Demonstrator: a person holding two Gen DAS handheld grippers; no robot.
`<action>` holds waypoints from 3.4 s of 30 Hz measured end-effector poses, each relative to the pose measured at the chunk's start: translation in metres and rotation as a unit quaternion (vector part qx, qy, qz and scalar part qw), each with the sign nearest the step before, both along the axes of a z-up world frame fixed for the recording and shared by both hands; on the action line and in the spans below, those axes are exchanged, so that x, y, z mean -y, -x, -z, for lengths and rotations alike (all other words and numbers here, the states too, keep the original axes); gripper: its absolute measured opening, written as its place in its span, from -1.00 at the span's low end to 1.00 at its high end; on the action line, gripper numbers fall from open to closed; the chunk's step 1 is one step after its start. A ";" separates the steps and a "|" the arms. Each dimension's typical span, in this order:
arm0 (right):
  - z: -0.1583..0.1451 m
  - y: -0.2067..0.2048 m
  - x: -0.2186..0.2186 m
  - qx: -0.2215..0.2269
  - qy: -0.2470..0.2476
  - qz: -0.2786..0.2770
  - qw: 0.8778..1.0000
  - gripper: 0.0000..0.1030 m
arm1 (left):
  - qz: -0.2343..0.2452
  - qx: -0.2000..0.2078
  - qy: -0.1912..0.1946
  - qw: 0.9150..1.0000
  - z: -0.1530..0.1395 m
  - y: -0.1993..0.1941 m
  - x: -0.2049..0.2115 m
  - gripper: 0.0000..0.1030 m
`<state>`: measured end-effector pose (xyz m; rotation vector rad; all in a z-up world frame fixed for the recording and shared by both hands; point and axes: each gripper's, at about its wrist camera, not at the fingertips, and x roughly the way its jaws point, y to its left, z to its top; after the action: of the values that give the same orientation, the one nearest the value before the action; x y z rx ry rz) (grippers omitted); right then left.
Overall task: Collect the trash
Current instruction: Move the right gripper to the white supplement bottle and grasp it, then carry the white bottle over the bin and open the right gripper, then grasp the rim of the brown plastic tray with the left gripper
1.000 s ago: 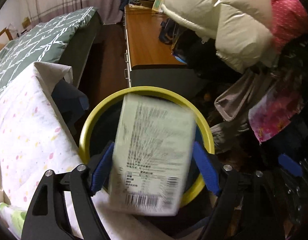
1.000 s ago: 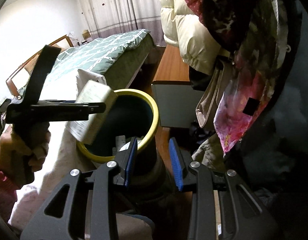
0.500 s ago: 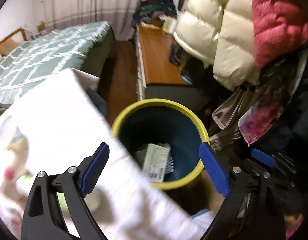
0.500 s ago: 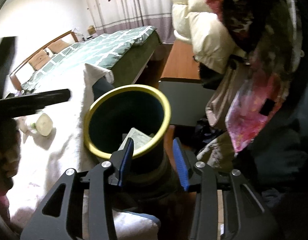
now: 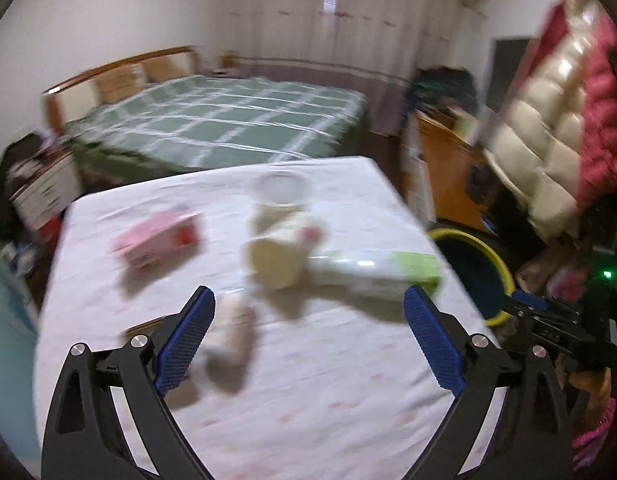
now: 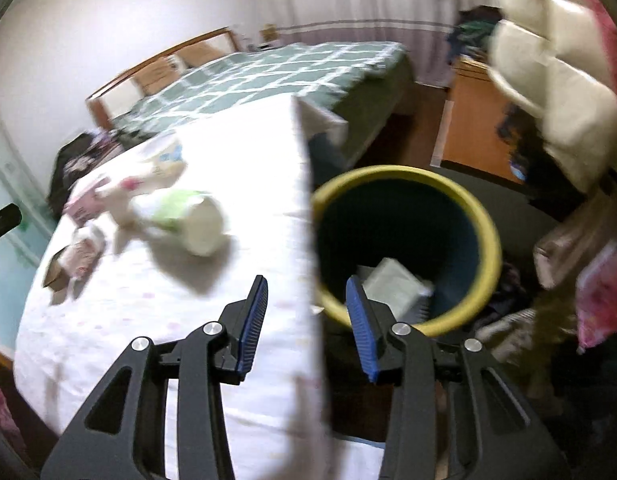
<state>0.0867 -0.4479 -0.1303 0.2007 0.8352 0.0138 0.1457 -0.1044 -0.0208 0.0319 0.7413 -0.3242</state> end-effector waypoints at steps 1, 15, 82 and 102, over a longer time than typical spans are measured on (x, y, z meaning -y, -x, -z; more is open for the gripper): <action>-0.002 -0.005 -0.014 0.001 0.000 -0.015 1.000 -0.24 | -0.020 0.002 0.001 1.000 -0.001 0.004 -0.017 0.83; -0.004 -0.065 -0.196 -0.003 -0.007 -0.229 0.973 0.01 | -0.111 0.022 0.021 0.993 -0.004 0.044 -0.121 0.86; 0.012 -0.065 0.060 -0.010 0.068 0.058 0.996 0.60 | -0.052 -0.047 0.000 0.998 0.060 0.009 -0.067 0.87; 0.045 -0.072 0.086 -0.057 0.070 0.109 0.990 0.74 | -0.054 -0.091 -0.029 0.994 0.099 -0.037 -0.059 0.73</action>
<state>0.1583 -0.5341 -0.1751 0.1613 0.9203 -0.2628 0.1825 -0.0450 -0.1199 0.0172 0.9306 -0.2033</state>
